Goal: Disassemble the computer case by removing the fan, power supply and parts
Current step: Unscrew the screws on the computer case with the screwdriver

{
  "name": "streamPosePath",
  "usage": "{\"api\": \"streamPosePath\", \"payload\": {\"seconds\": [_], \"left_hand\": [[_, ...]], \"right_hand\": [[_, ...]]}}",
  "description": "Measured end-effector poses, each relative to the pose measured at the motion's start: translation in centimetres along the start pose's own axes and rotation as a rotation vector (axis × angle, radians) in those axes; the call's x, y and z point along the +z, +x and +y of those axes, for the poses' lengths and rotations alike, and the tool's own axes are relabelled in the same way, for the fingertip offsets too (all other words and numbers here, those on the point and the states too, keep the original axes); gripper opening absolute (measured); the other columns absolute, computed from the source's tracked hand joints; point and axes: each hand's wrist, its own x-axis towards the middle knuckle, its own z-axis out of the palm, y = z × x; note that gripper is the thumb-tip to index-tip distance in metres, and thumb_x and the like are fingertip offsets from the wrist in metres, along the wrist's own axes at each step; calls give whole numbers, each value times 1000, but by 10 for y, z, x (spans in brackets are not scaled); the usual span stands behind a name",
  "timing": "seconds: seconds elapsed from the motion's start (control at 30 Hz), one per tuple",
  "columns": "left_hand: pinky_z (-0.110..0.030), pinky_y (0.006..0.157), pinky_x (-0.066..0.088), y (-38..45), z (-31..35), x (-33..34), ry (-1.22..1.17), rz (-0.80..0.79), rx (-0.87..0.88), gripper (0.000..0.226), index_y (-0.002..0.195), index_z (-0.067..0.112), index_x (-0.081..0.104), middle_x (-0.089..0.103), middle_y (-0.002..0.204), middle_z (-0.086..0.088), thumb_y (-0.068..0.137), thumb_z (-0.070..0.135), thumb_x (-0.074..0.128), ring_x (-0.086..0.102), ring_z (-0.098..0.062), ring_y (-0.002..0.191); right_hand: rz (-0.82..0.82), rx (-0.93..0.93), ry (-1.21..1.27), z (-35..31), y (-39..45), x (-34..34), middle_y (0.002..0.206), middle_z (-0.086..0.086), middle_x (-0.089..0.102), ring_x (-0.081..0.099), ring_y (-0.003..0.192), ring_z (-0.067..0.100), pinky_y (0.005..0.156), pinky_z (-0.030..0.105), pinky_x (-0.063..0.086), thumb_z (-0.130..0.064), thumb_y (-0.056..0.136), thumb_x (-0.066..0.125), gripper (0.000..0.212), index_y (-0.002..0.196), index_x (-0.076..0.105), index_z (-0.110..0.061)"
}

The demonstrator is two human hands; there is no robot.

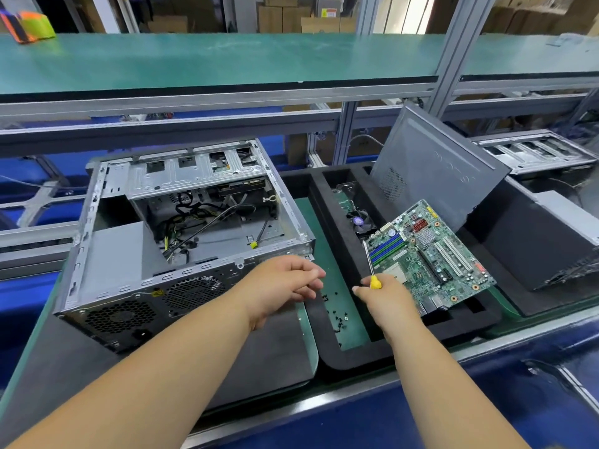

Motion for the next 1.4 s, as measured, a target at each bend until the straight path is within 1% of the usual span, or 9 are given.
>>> {"api": "streamPosePath", "payload": {"seconds": [0.13,0.27,0.4,0.5,0.7,0.9,1.03,1.2,1.4], "left_hand": [[-17,66,50,-13,17,-14,3,43,112,14,101,13,70,73,88,-1,96,13,57,64,-6,70],[-23,77,53,-36,27,-38,143,168,235,13,98,23,70,75,91,5,95,16,59,67,-7,79],[-12,70,45,-59,22,-79,494,411,358,11,92,32,69,69,86,17,91,22,64,60,4,78],[-23,84,46,-76,13,-113,798,531,325,10,100,33,65,64,99,18,91,29,62,57,4,92],[-29,107,32,-96,-17,-164,1309,424,121,66,138,28,48,50,138,5,80,50,71,42,-19,130],[-27,110,27,-92,-50,-186,1177,432,296,49,134,23,55,46,141,7,89,37,68,38,-14,130],[-28,109,30,-87,-61,-191,1114,462,386,43,128,21,62,49,136,7,89,37,68,37,-15,130],[-32,108,33,-83,-65,-191,1137,479,408,38,125,25,63,50,130,15,91,41,63,33,-13,127],[-31,106,33,-85,-62,-185,1116,504,387,30,117,24,67,51,125,16,92,39,62,33,-12,125]], "right_hand": [[-41,-65,115,-20,-6,1,86,6,67,57,71,20,61,31,43,-27,88,65,6,91,61,-24],[-97,-151,191,-53,-17,2,81,5,63,48,63,19,60,32,40,-25,85,62,7,91,60,-23],[-128,-271,189,-80,-33,10,82,4,64,48,64,18,60,31,38,-25,82,63,9,90,59,-24],[-185,-353,184,-95,-45,22,76,0,60,45,51,5,48,20,38,-20,85,65,11,93,59,-24],[-287,-355,120,-110,-58,57,72,1,58,42,38,0,37,13,32,-19,91,62,24,111,60,-32],[-209,-379,86,-115,-61,83,81,-4,63,52,64,10,56,22,41,-26,96,59,18,112,59,-35],[-114,-356,128,-117,-65,92,81,9,65,52,66,17,56,28,38,-29,95,57,6,97,62,-27],[-32,-312,114,-118,-62,97,72,-2,65,49,54,11,50,25,36,-28,90,62,5,94,65,-28],[-45,-300,106,-120,-50,97,81,-1,72,70,77,20,60,28,45,-25,88,67,7,93,65,-28]]}}
